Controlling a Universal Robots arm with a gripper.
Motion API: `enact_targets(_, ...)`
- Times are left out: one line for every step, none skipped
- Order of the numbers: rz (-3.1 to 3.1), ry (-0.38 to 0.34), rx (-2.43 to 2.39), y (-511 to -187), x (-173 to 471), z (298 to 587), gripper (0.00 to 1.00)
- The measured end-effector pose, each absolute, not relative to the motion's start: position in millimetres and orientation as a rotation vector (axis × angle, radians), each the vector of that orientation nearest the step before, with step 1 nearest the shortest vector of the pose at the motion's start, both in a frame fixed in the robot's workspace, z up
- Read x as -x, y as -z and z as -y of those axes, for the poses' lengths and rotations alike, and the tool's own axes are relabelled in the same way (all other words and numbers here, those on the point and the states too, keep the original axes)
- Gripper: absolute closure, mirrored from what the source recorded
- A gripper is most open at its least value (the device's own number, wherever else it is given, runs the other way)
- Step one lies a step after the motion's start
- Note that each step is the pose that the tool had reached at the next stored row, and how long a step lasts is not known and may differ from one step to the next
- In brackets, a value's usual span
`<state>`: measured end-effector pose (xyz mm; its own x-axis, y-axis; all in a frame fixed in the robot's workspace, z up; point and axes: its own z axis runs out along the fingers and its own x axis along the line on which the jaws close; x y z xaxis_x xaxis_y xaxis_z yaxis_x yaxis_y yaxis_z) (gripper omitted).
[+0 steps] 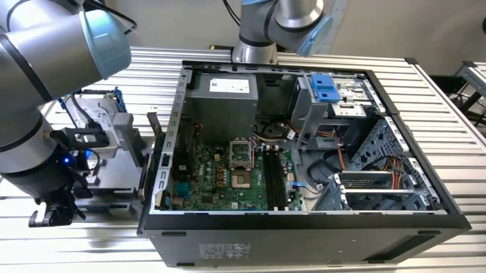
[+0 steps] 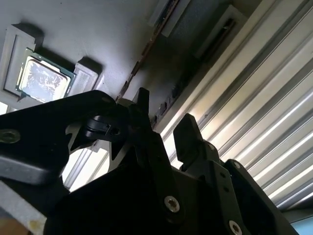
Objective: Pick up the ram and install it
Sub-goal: 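Pick up the ram and move it above insertion slot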
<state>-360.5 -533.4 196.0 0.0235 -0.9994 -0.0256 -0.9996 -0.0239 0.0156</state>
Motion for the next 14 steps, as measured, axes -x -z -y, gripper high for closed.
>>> enact_targets(-2.186, -0.054, 2.238, -195.6, 360.5, 533.3, 0.00)
enact_targets(-2.185, -0.059, 2.234, -195.3, 360.6, 533.3, 0.00)
enact_targets(-2.186, -0.061, 2.231, -195.3, 360.7, 533.2, 0.00)
enact_targets(-2.188, -0.062, 2.229, -195.2, 360.7, 533.2, 0.00)
enact_targets(-2.189, -0.062, 2.227, -195.1, 360.7, 533.2, 0.00)
enact_targets(-2.192, -0.062, 2.224, -195.0, 360.7, 533.3, 0.00)
enact_targets(-2.195, -0.062, 2.222, -195.1, 360.8, 533.3, 0.00)
enact_targets(-2.200, -0.062, 2.216, -195.0, 360.9, 533.3, 0.00)
enact_targets(-2.206, -0.062, 2.211, -194.9, 360.9, 533.3, 0.00)
enact_targets(-2.206, -0.061, 2.210, -194.9, 360.9, 533.3, 0.00)
enact_targets(-2.207, -0.061, 2.210, -194.9, 361.0, 533.3, 0.00)
enact_targets(-2.207, -0.061, 2.209, -194.9, 361.0, 533.3, 0.00)
enact_targets(-2.208, -0.061, 2.209, -194.9, 361.0, 533.3, 0.00)
enact_targets(-2.208, -0.061, 2.208, -194.9, 361.0, 533.3, 0.00)
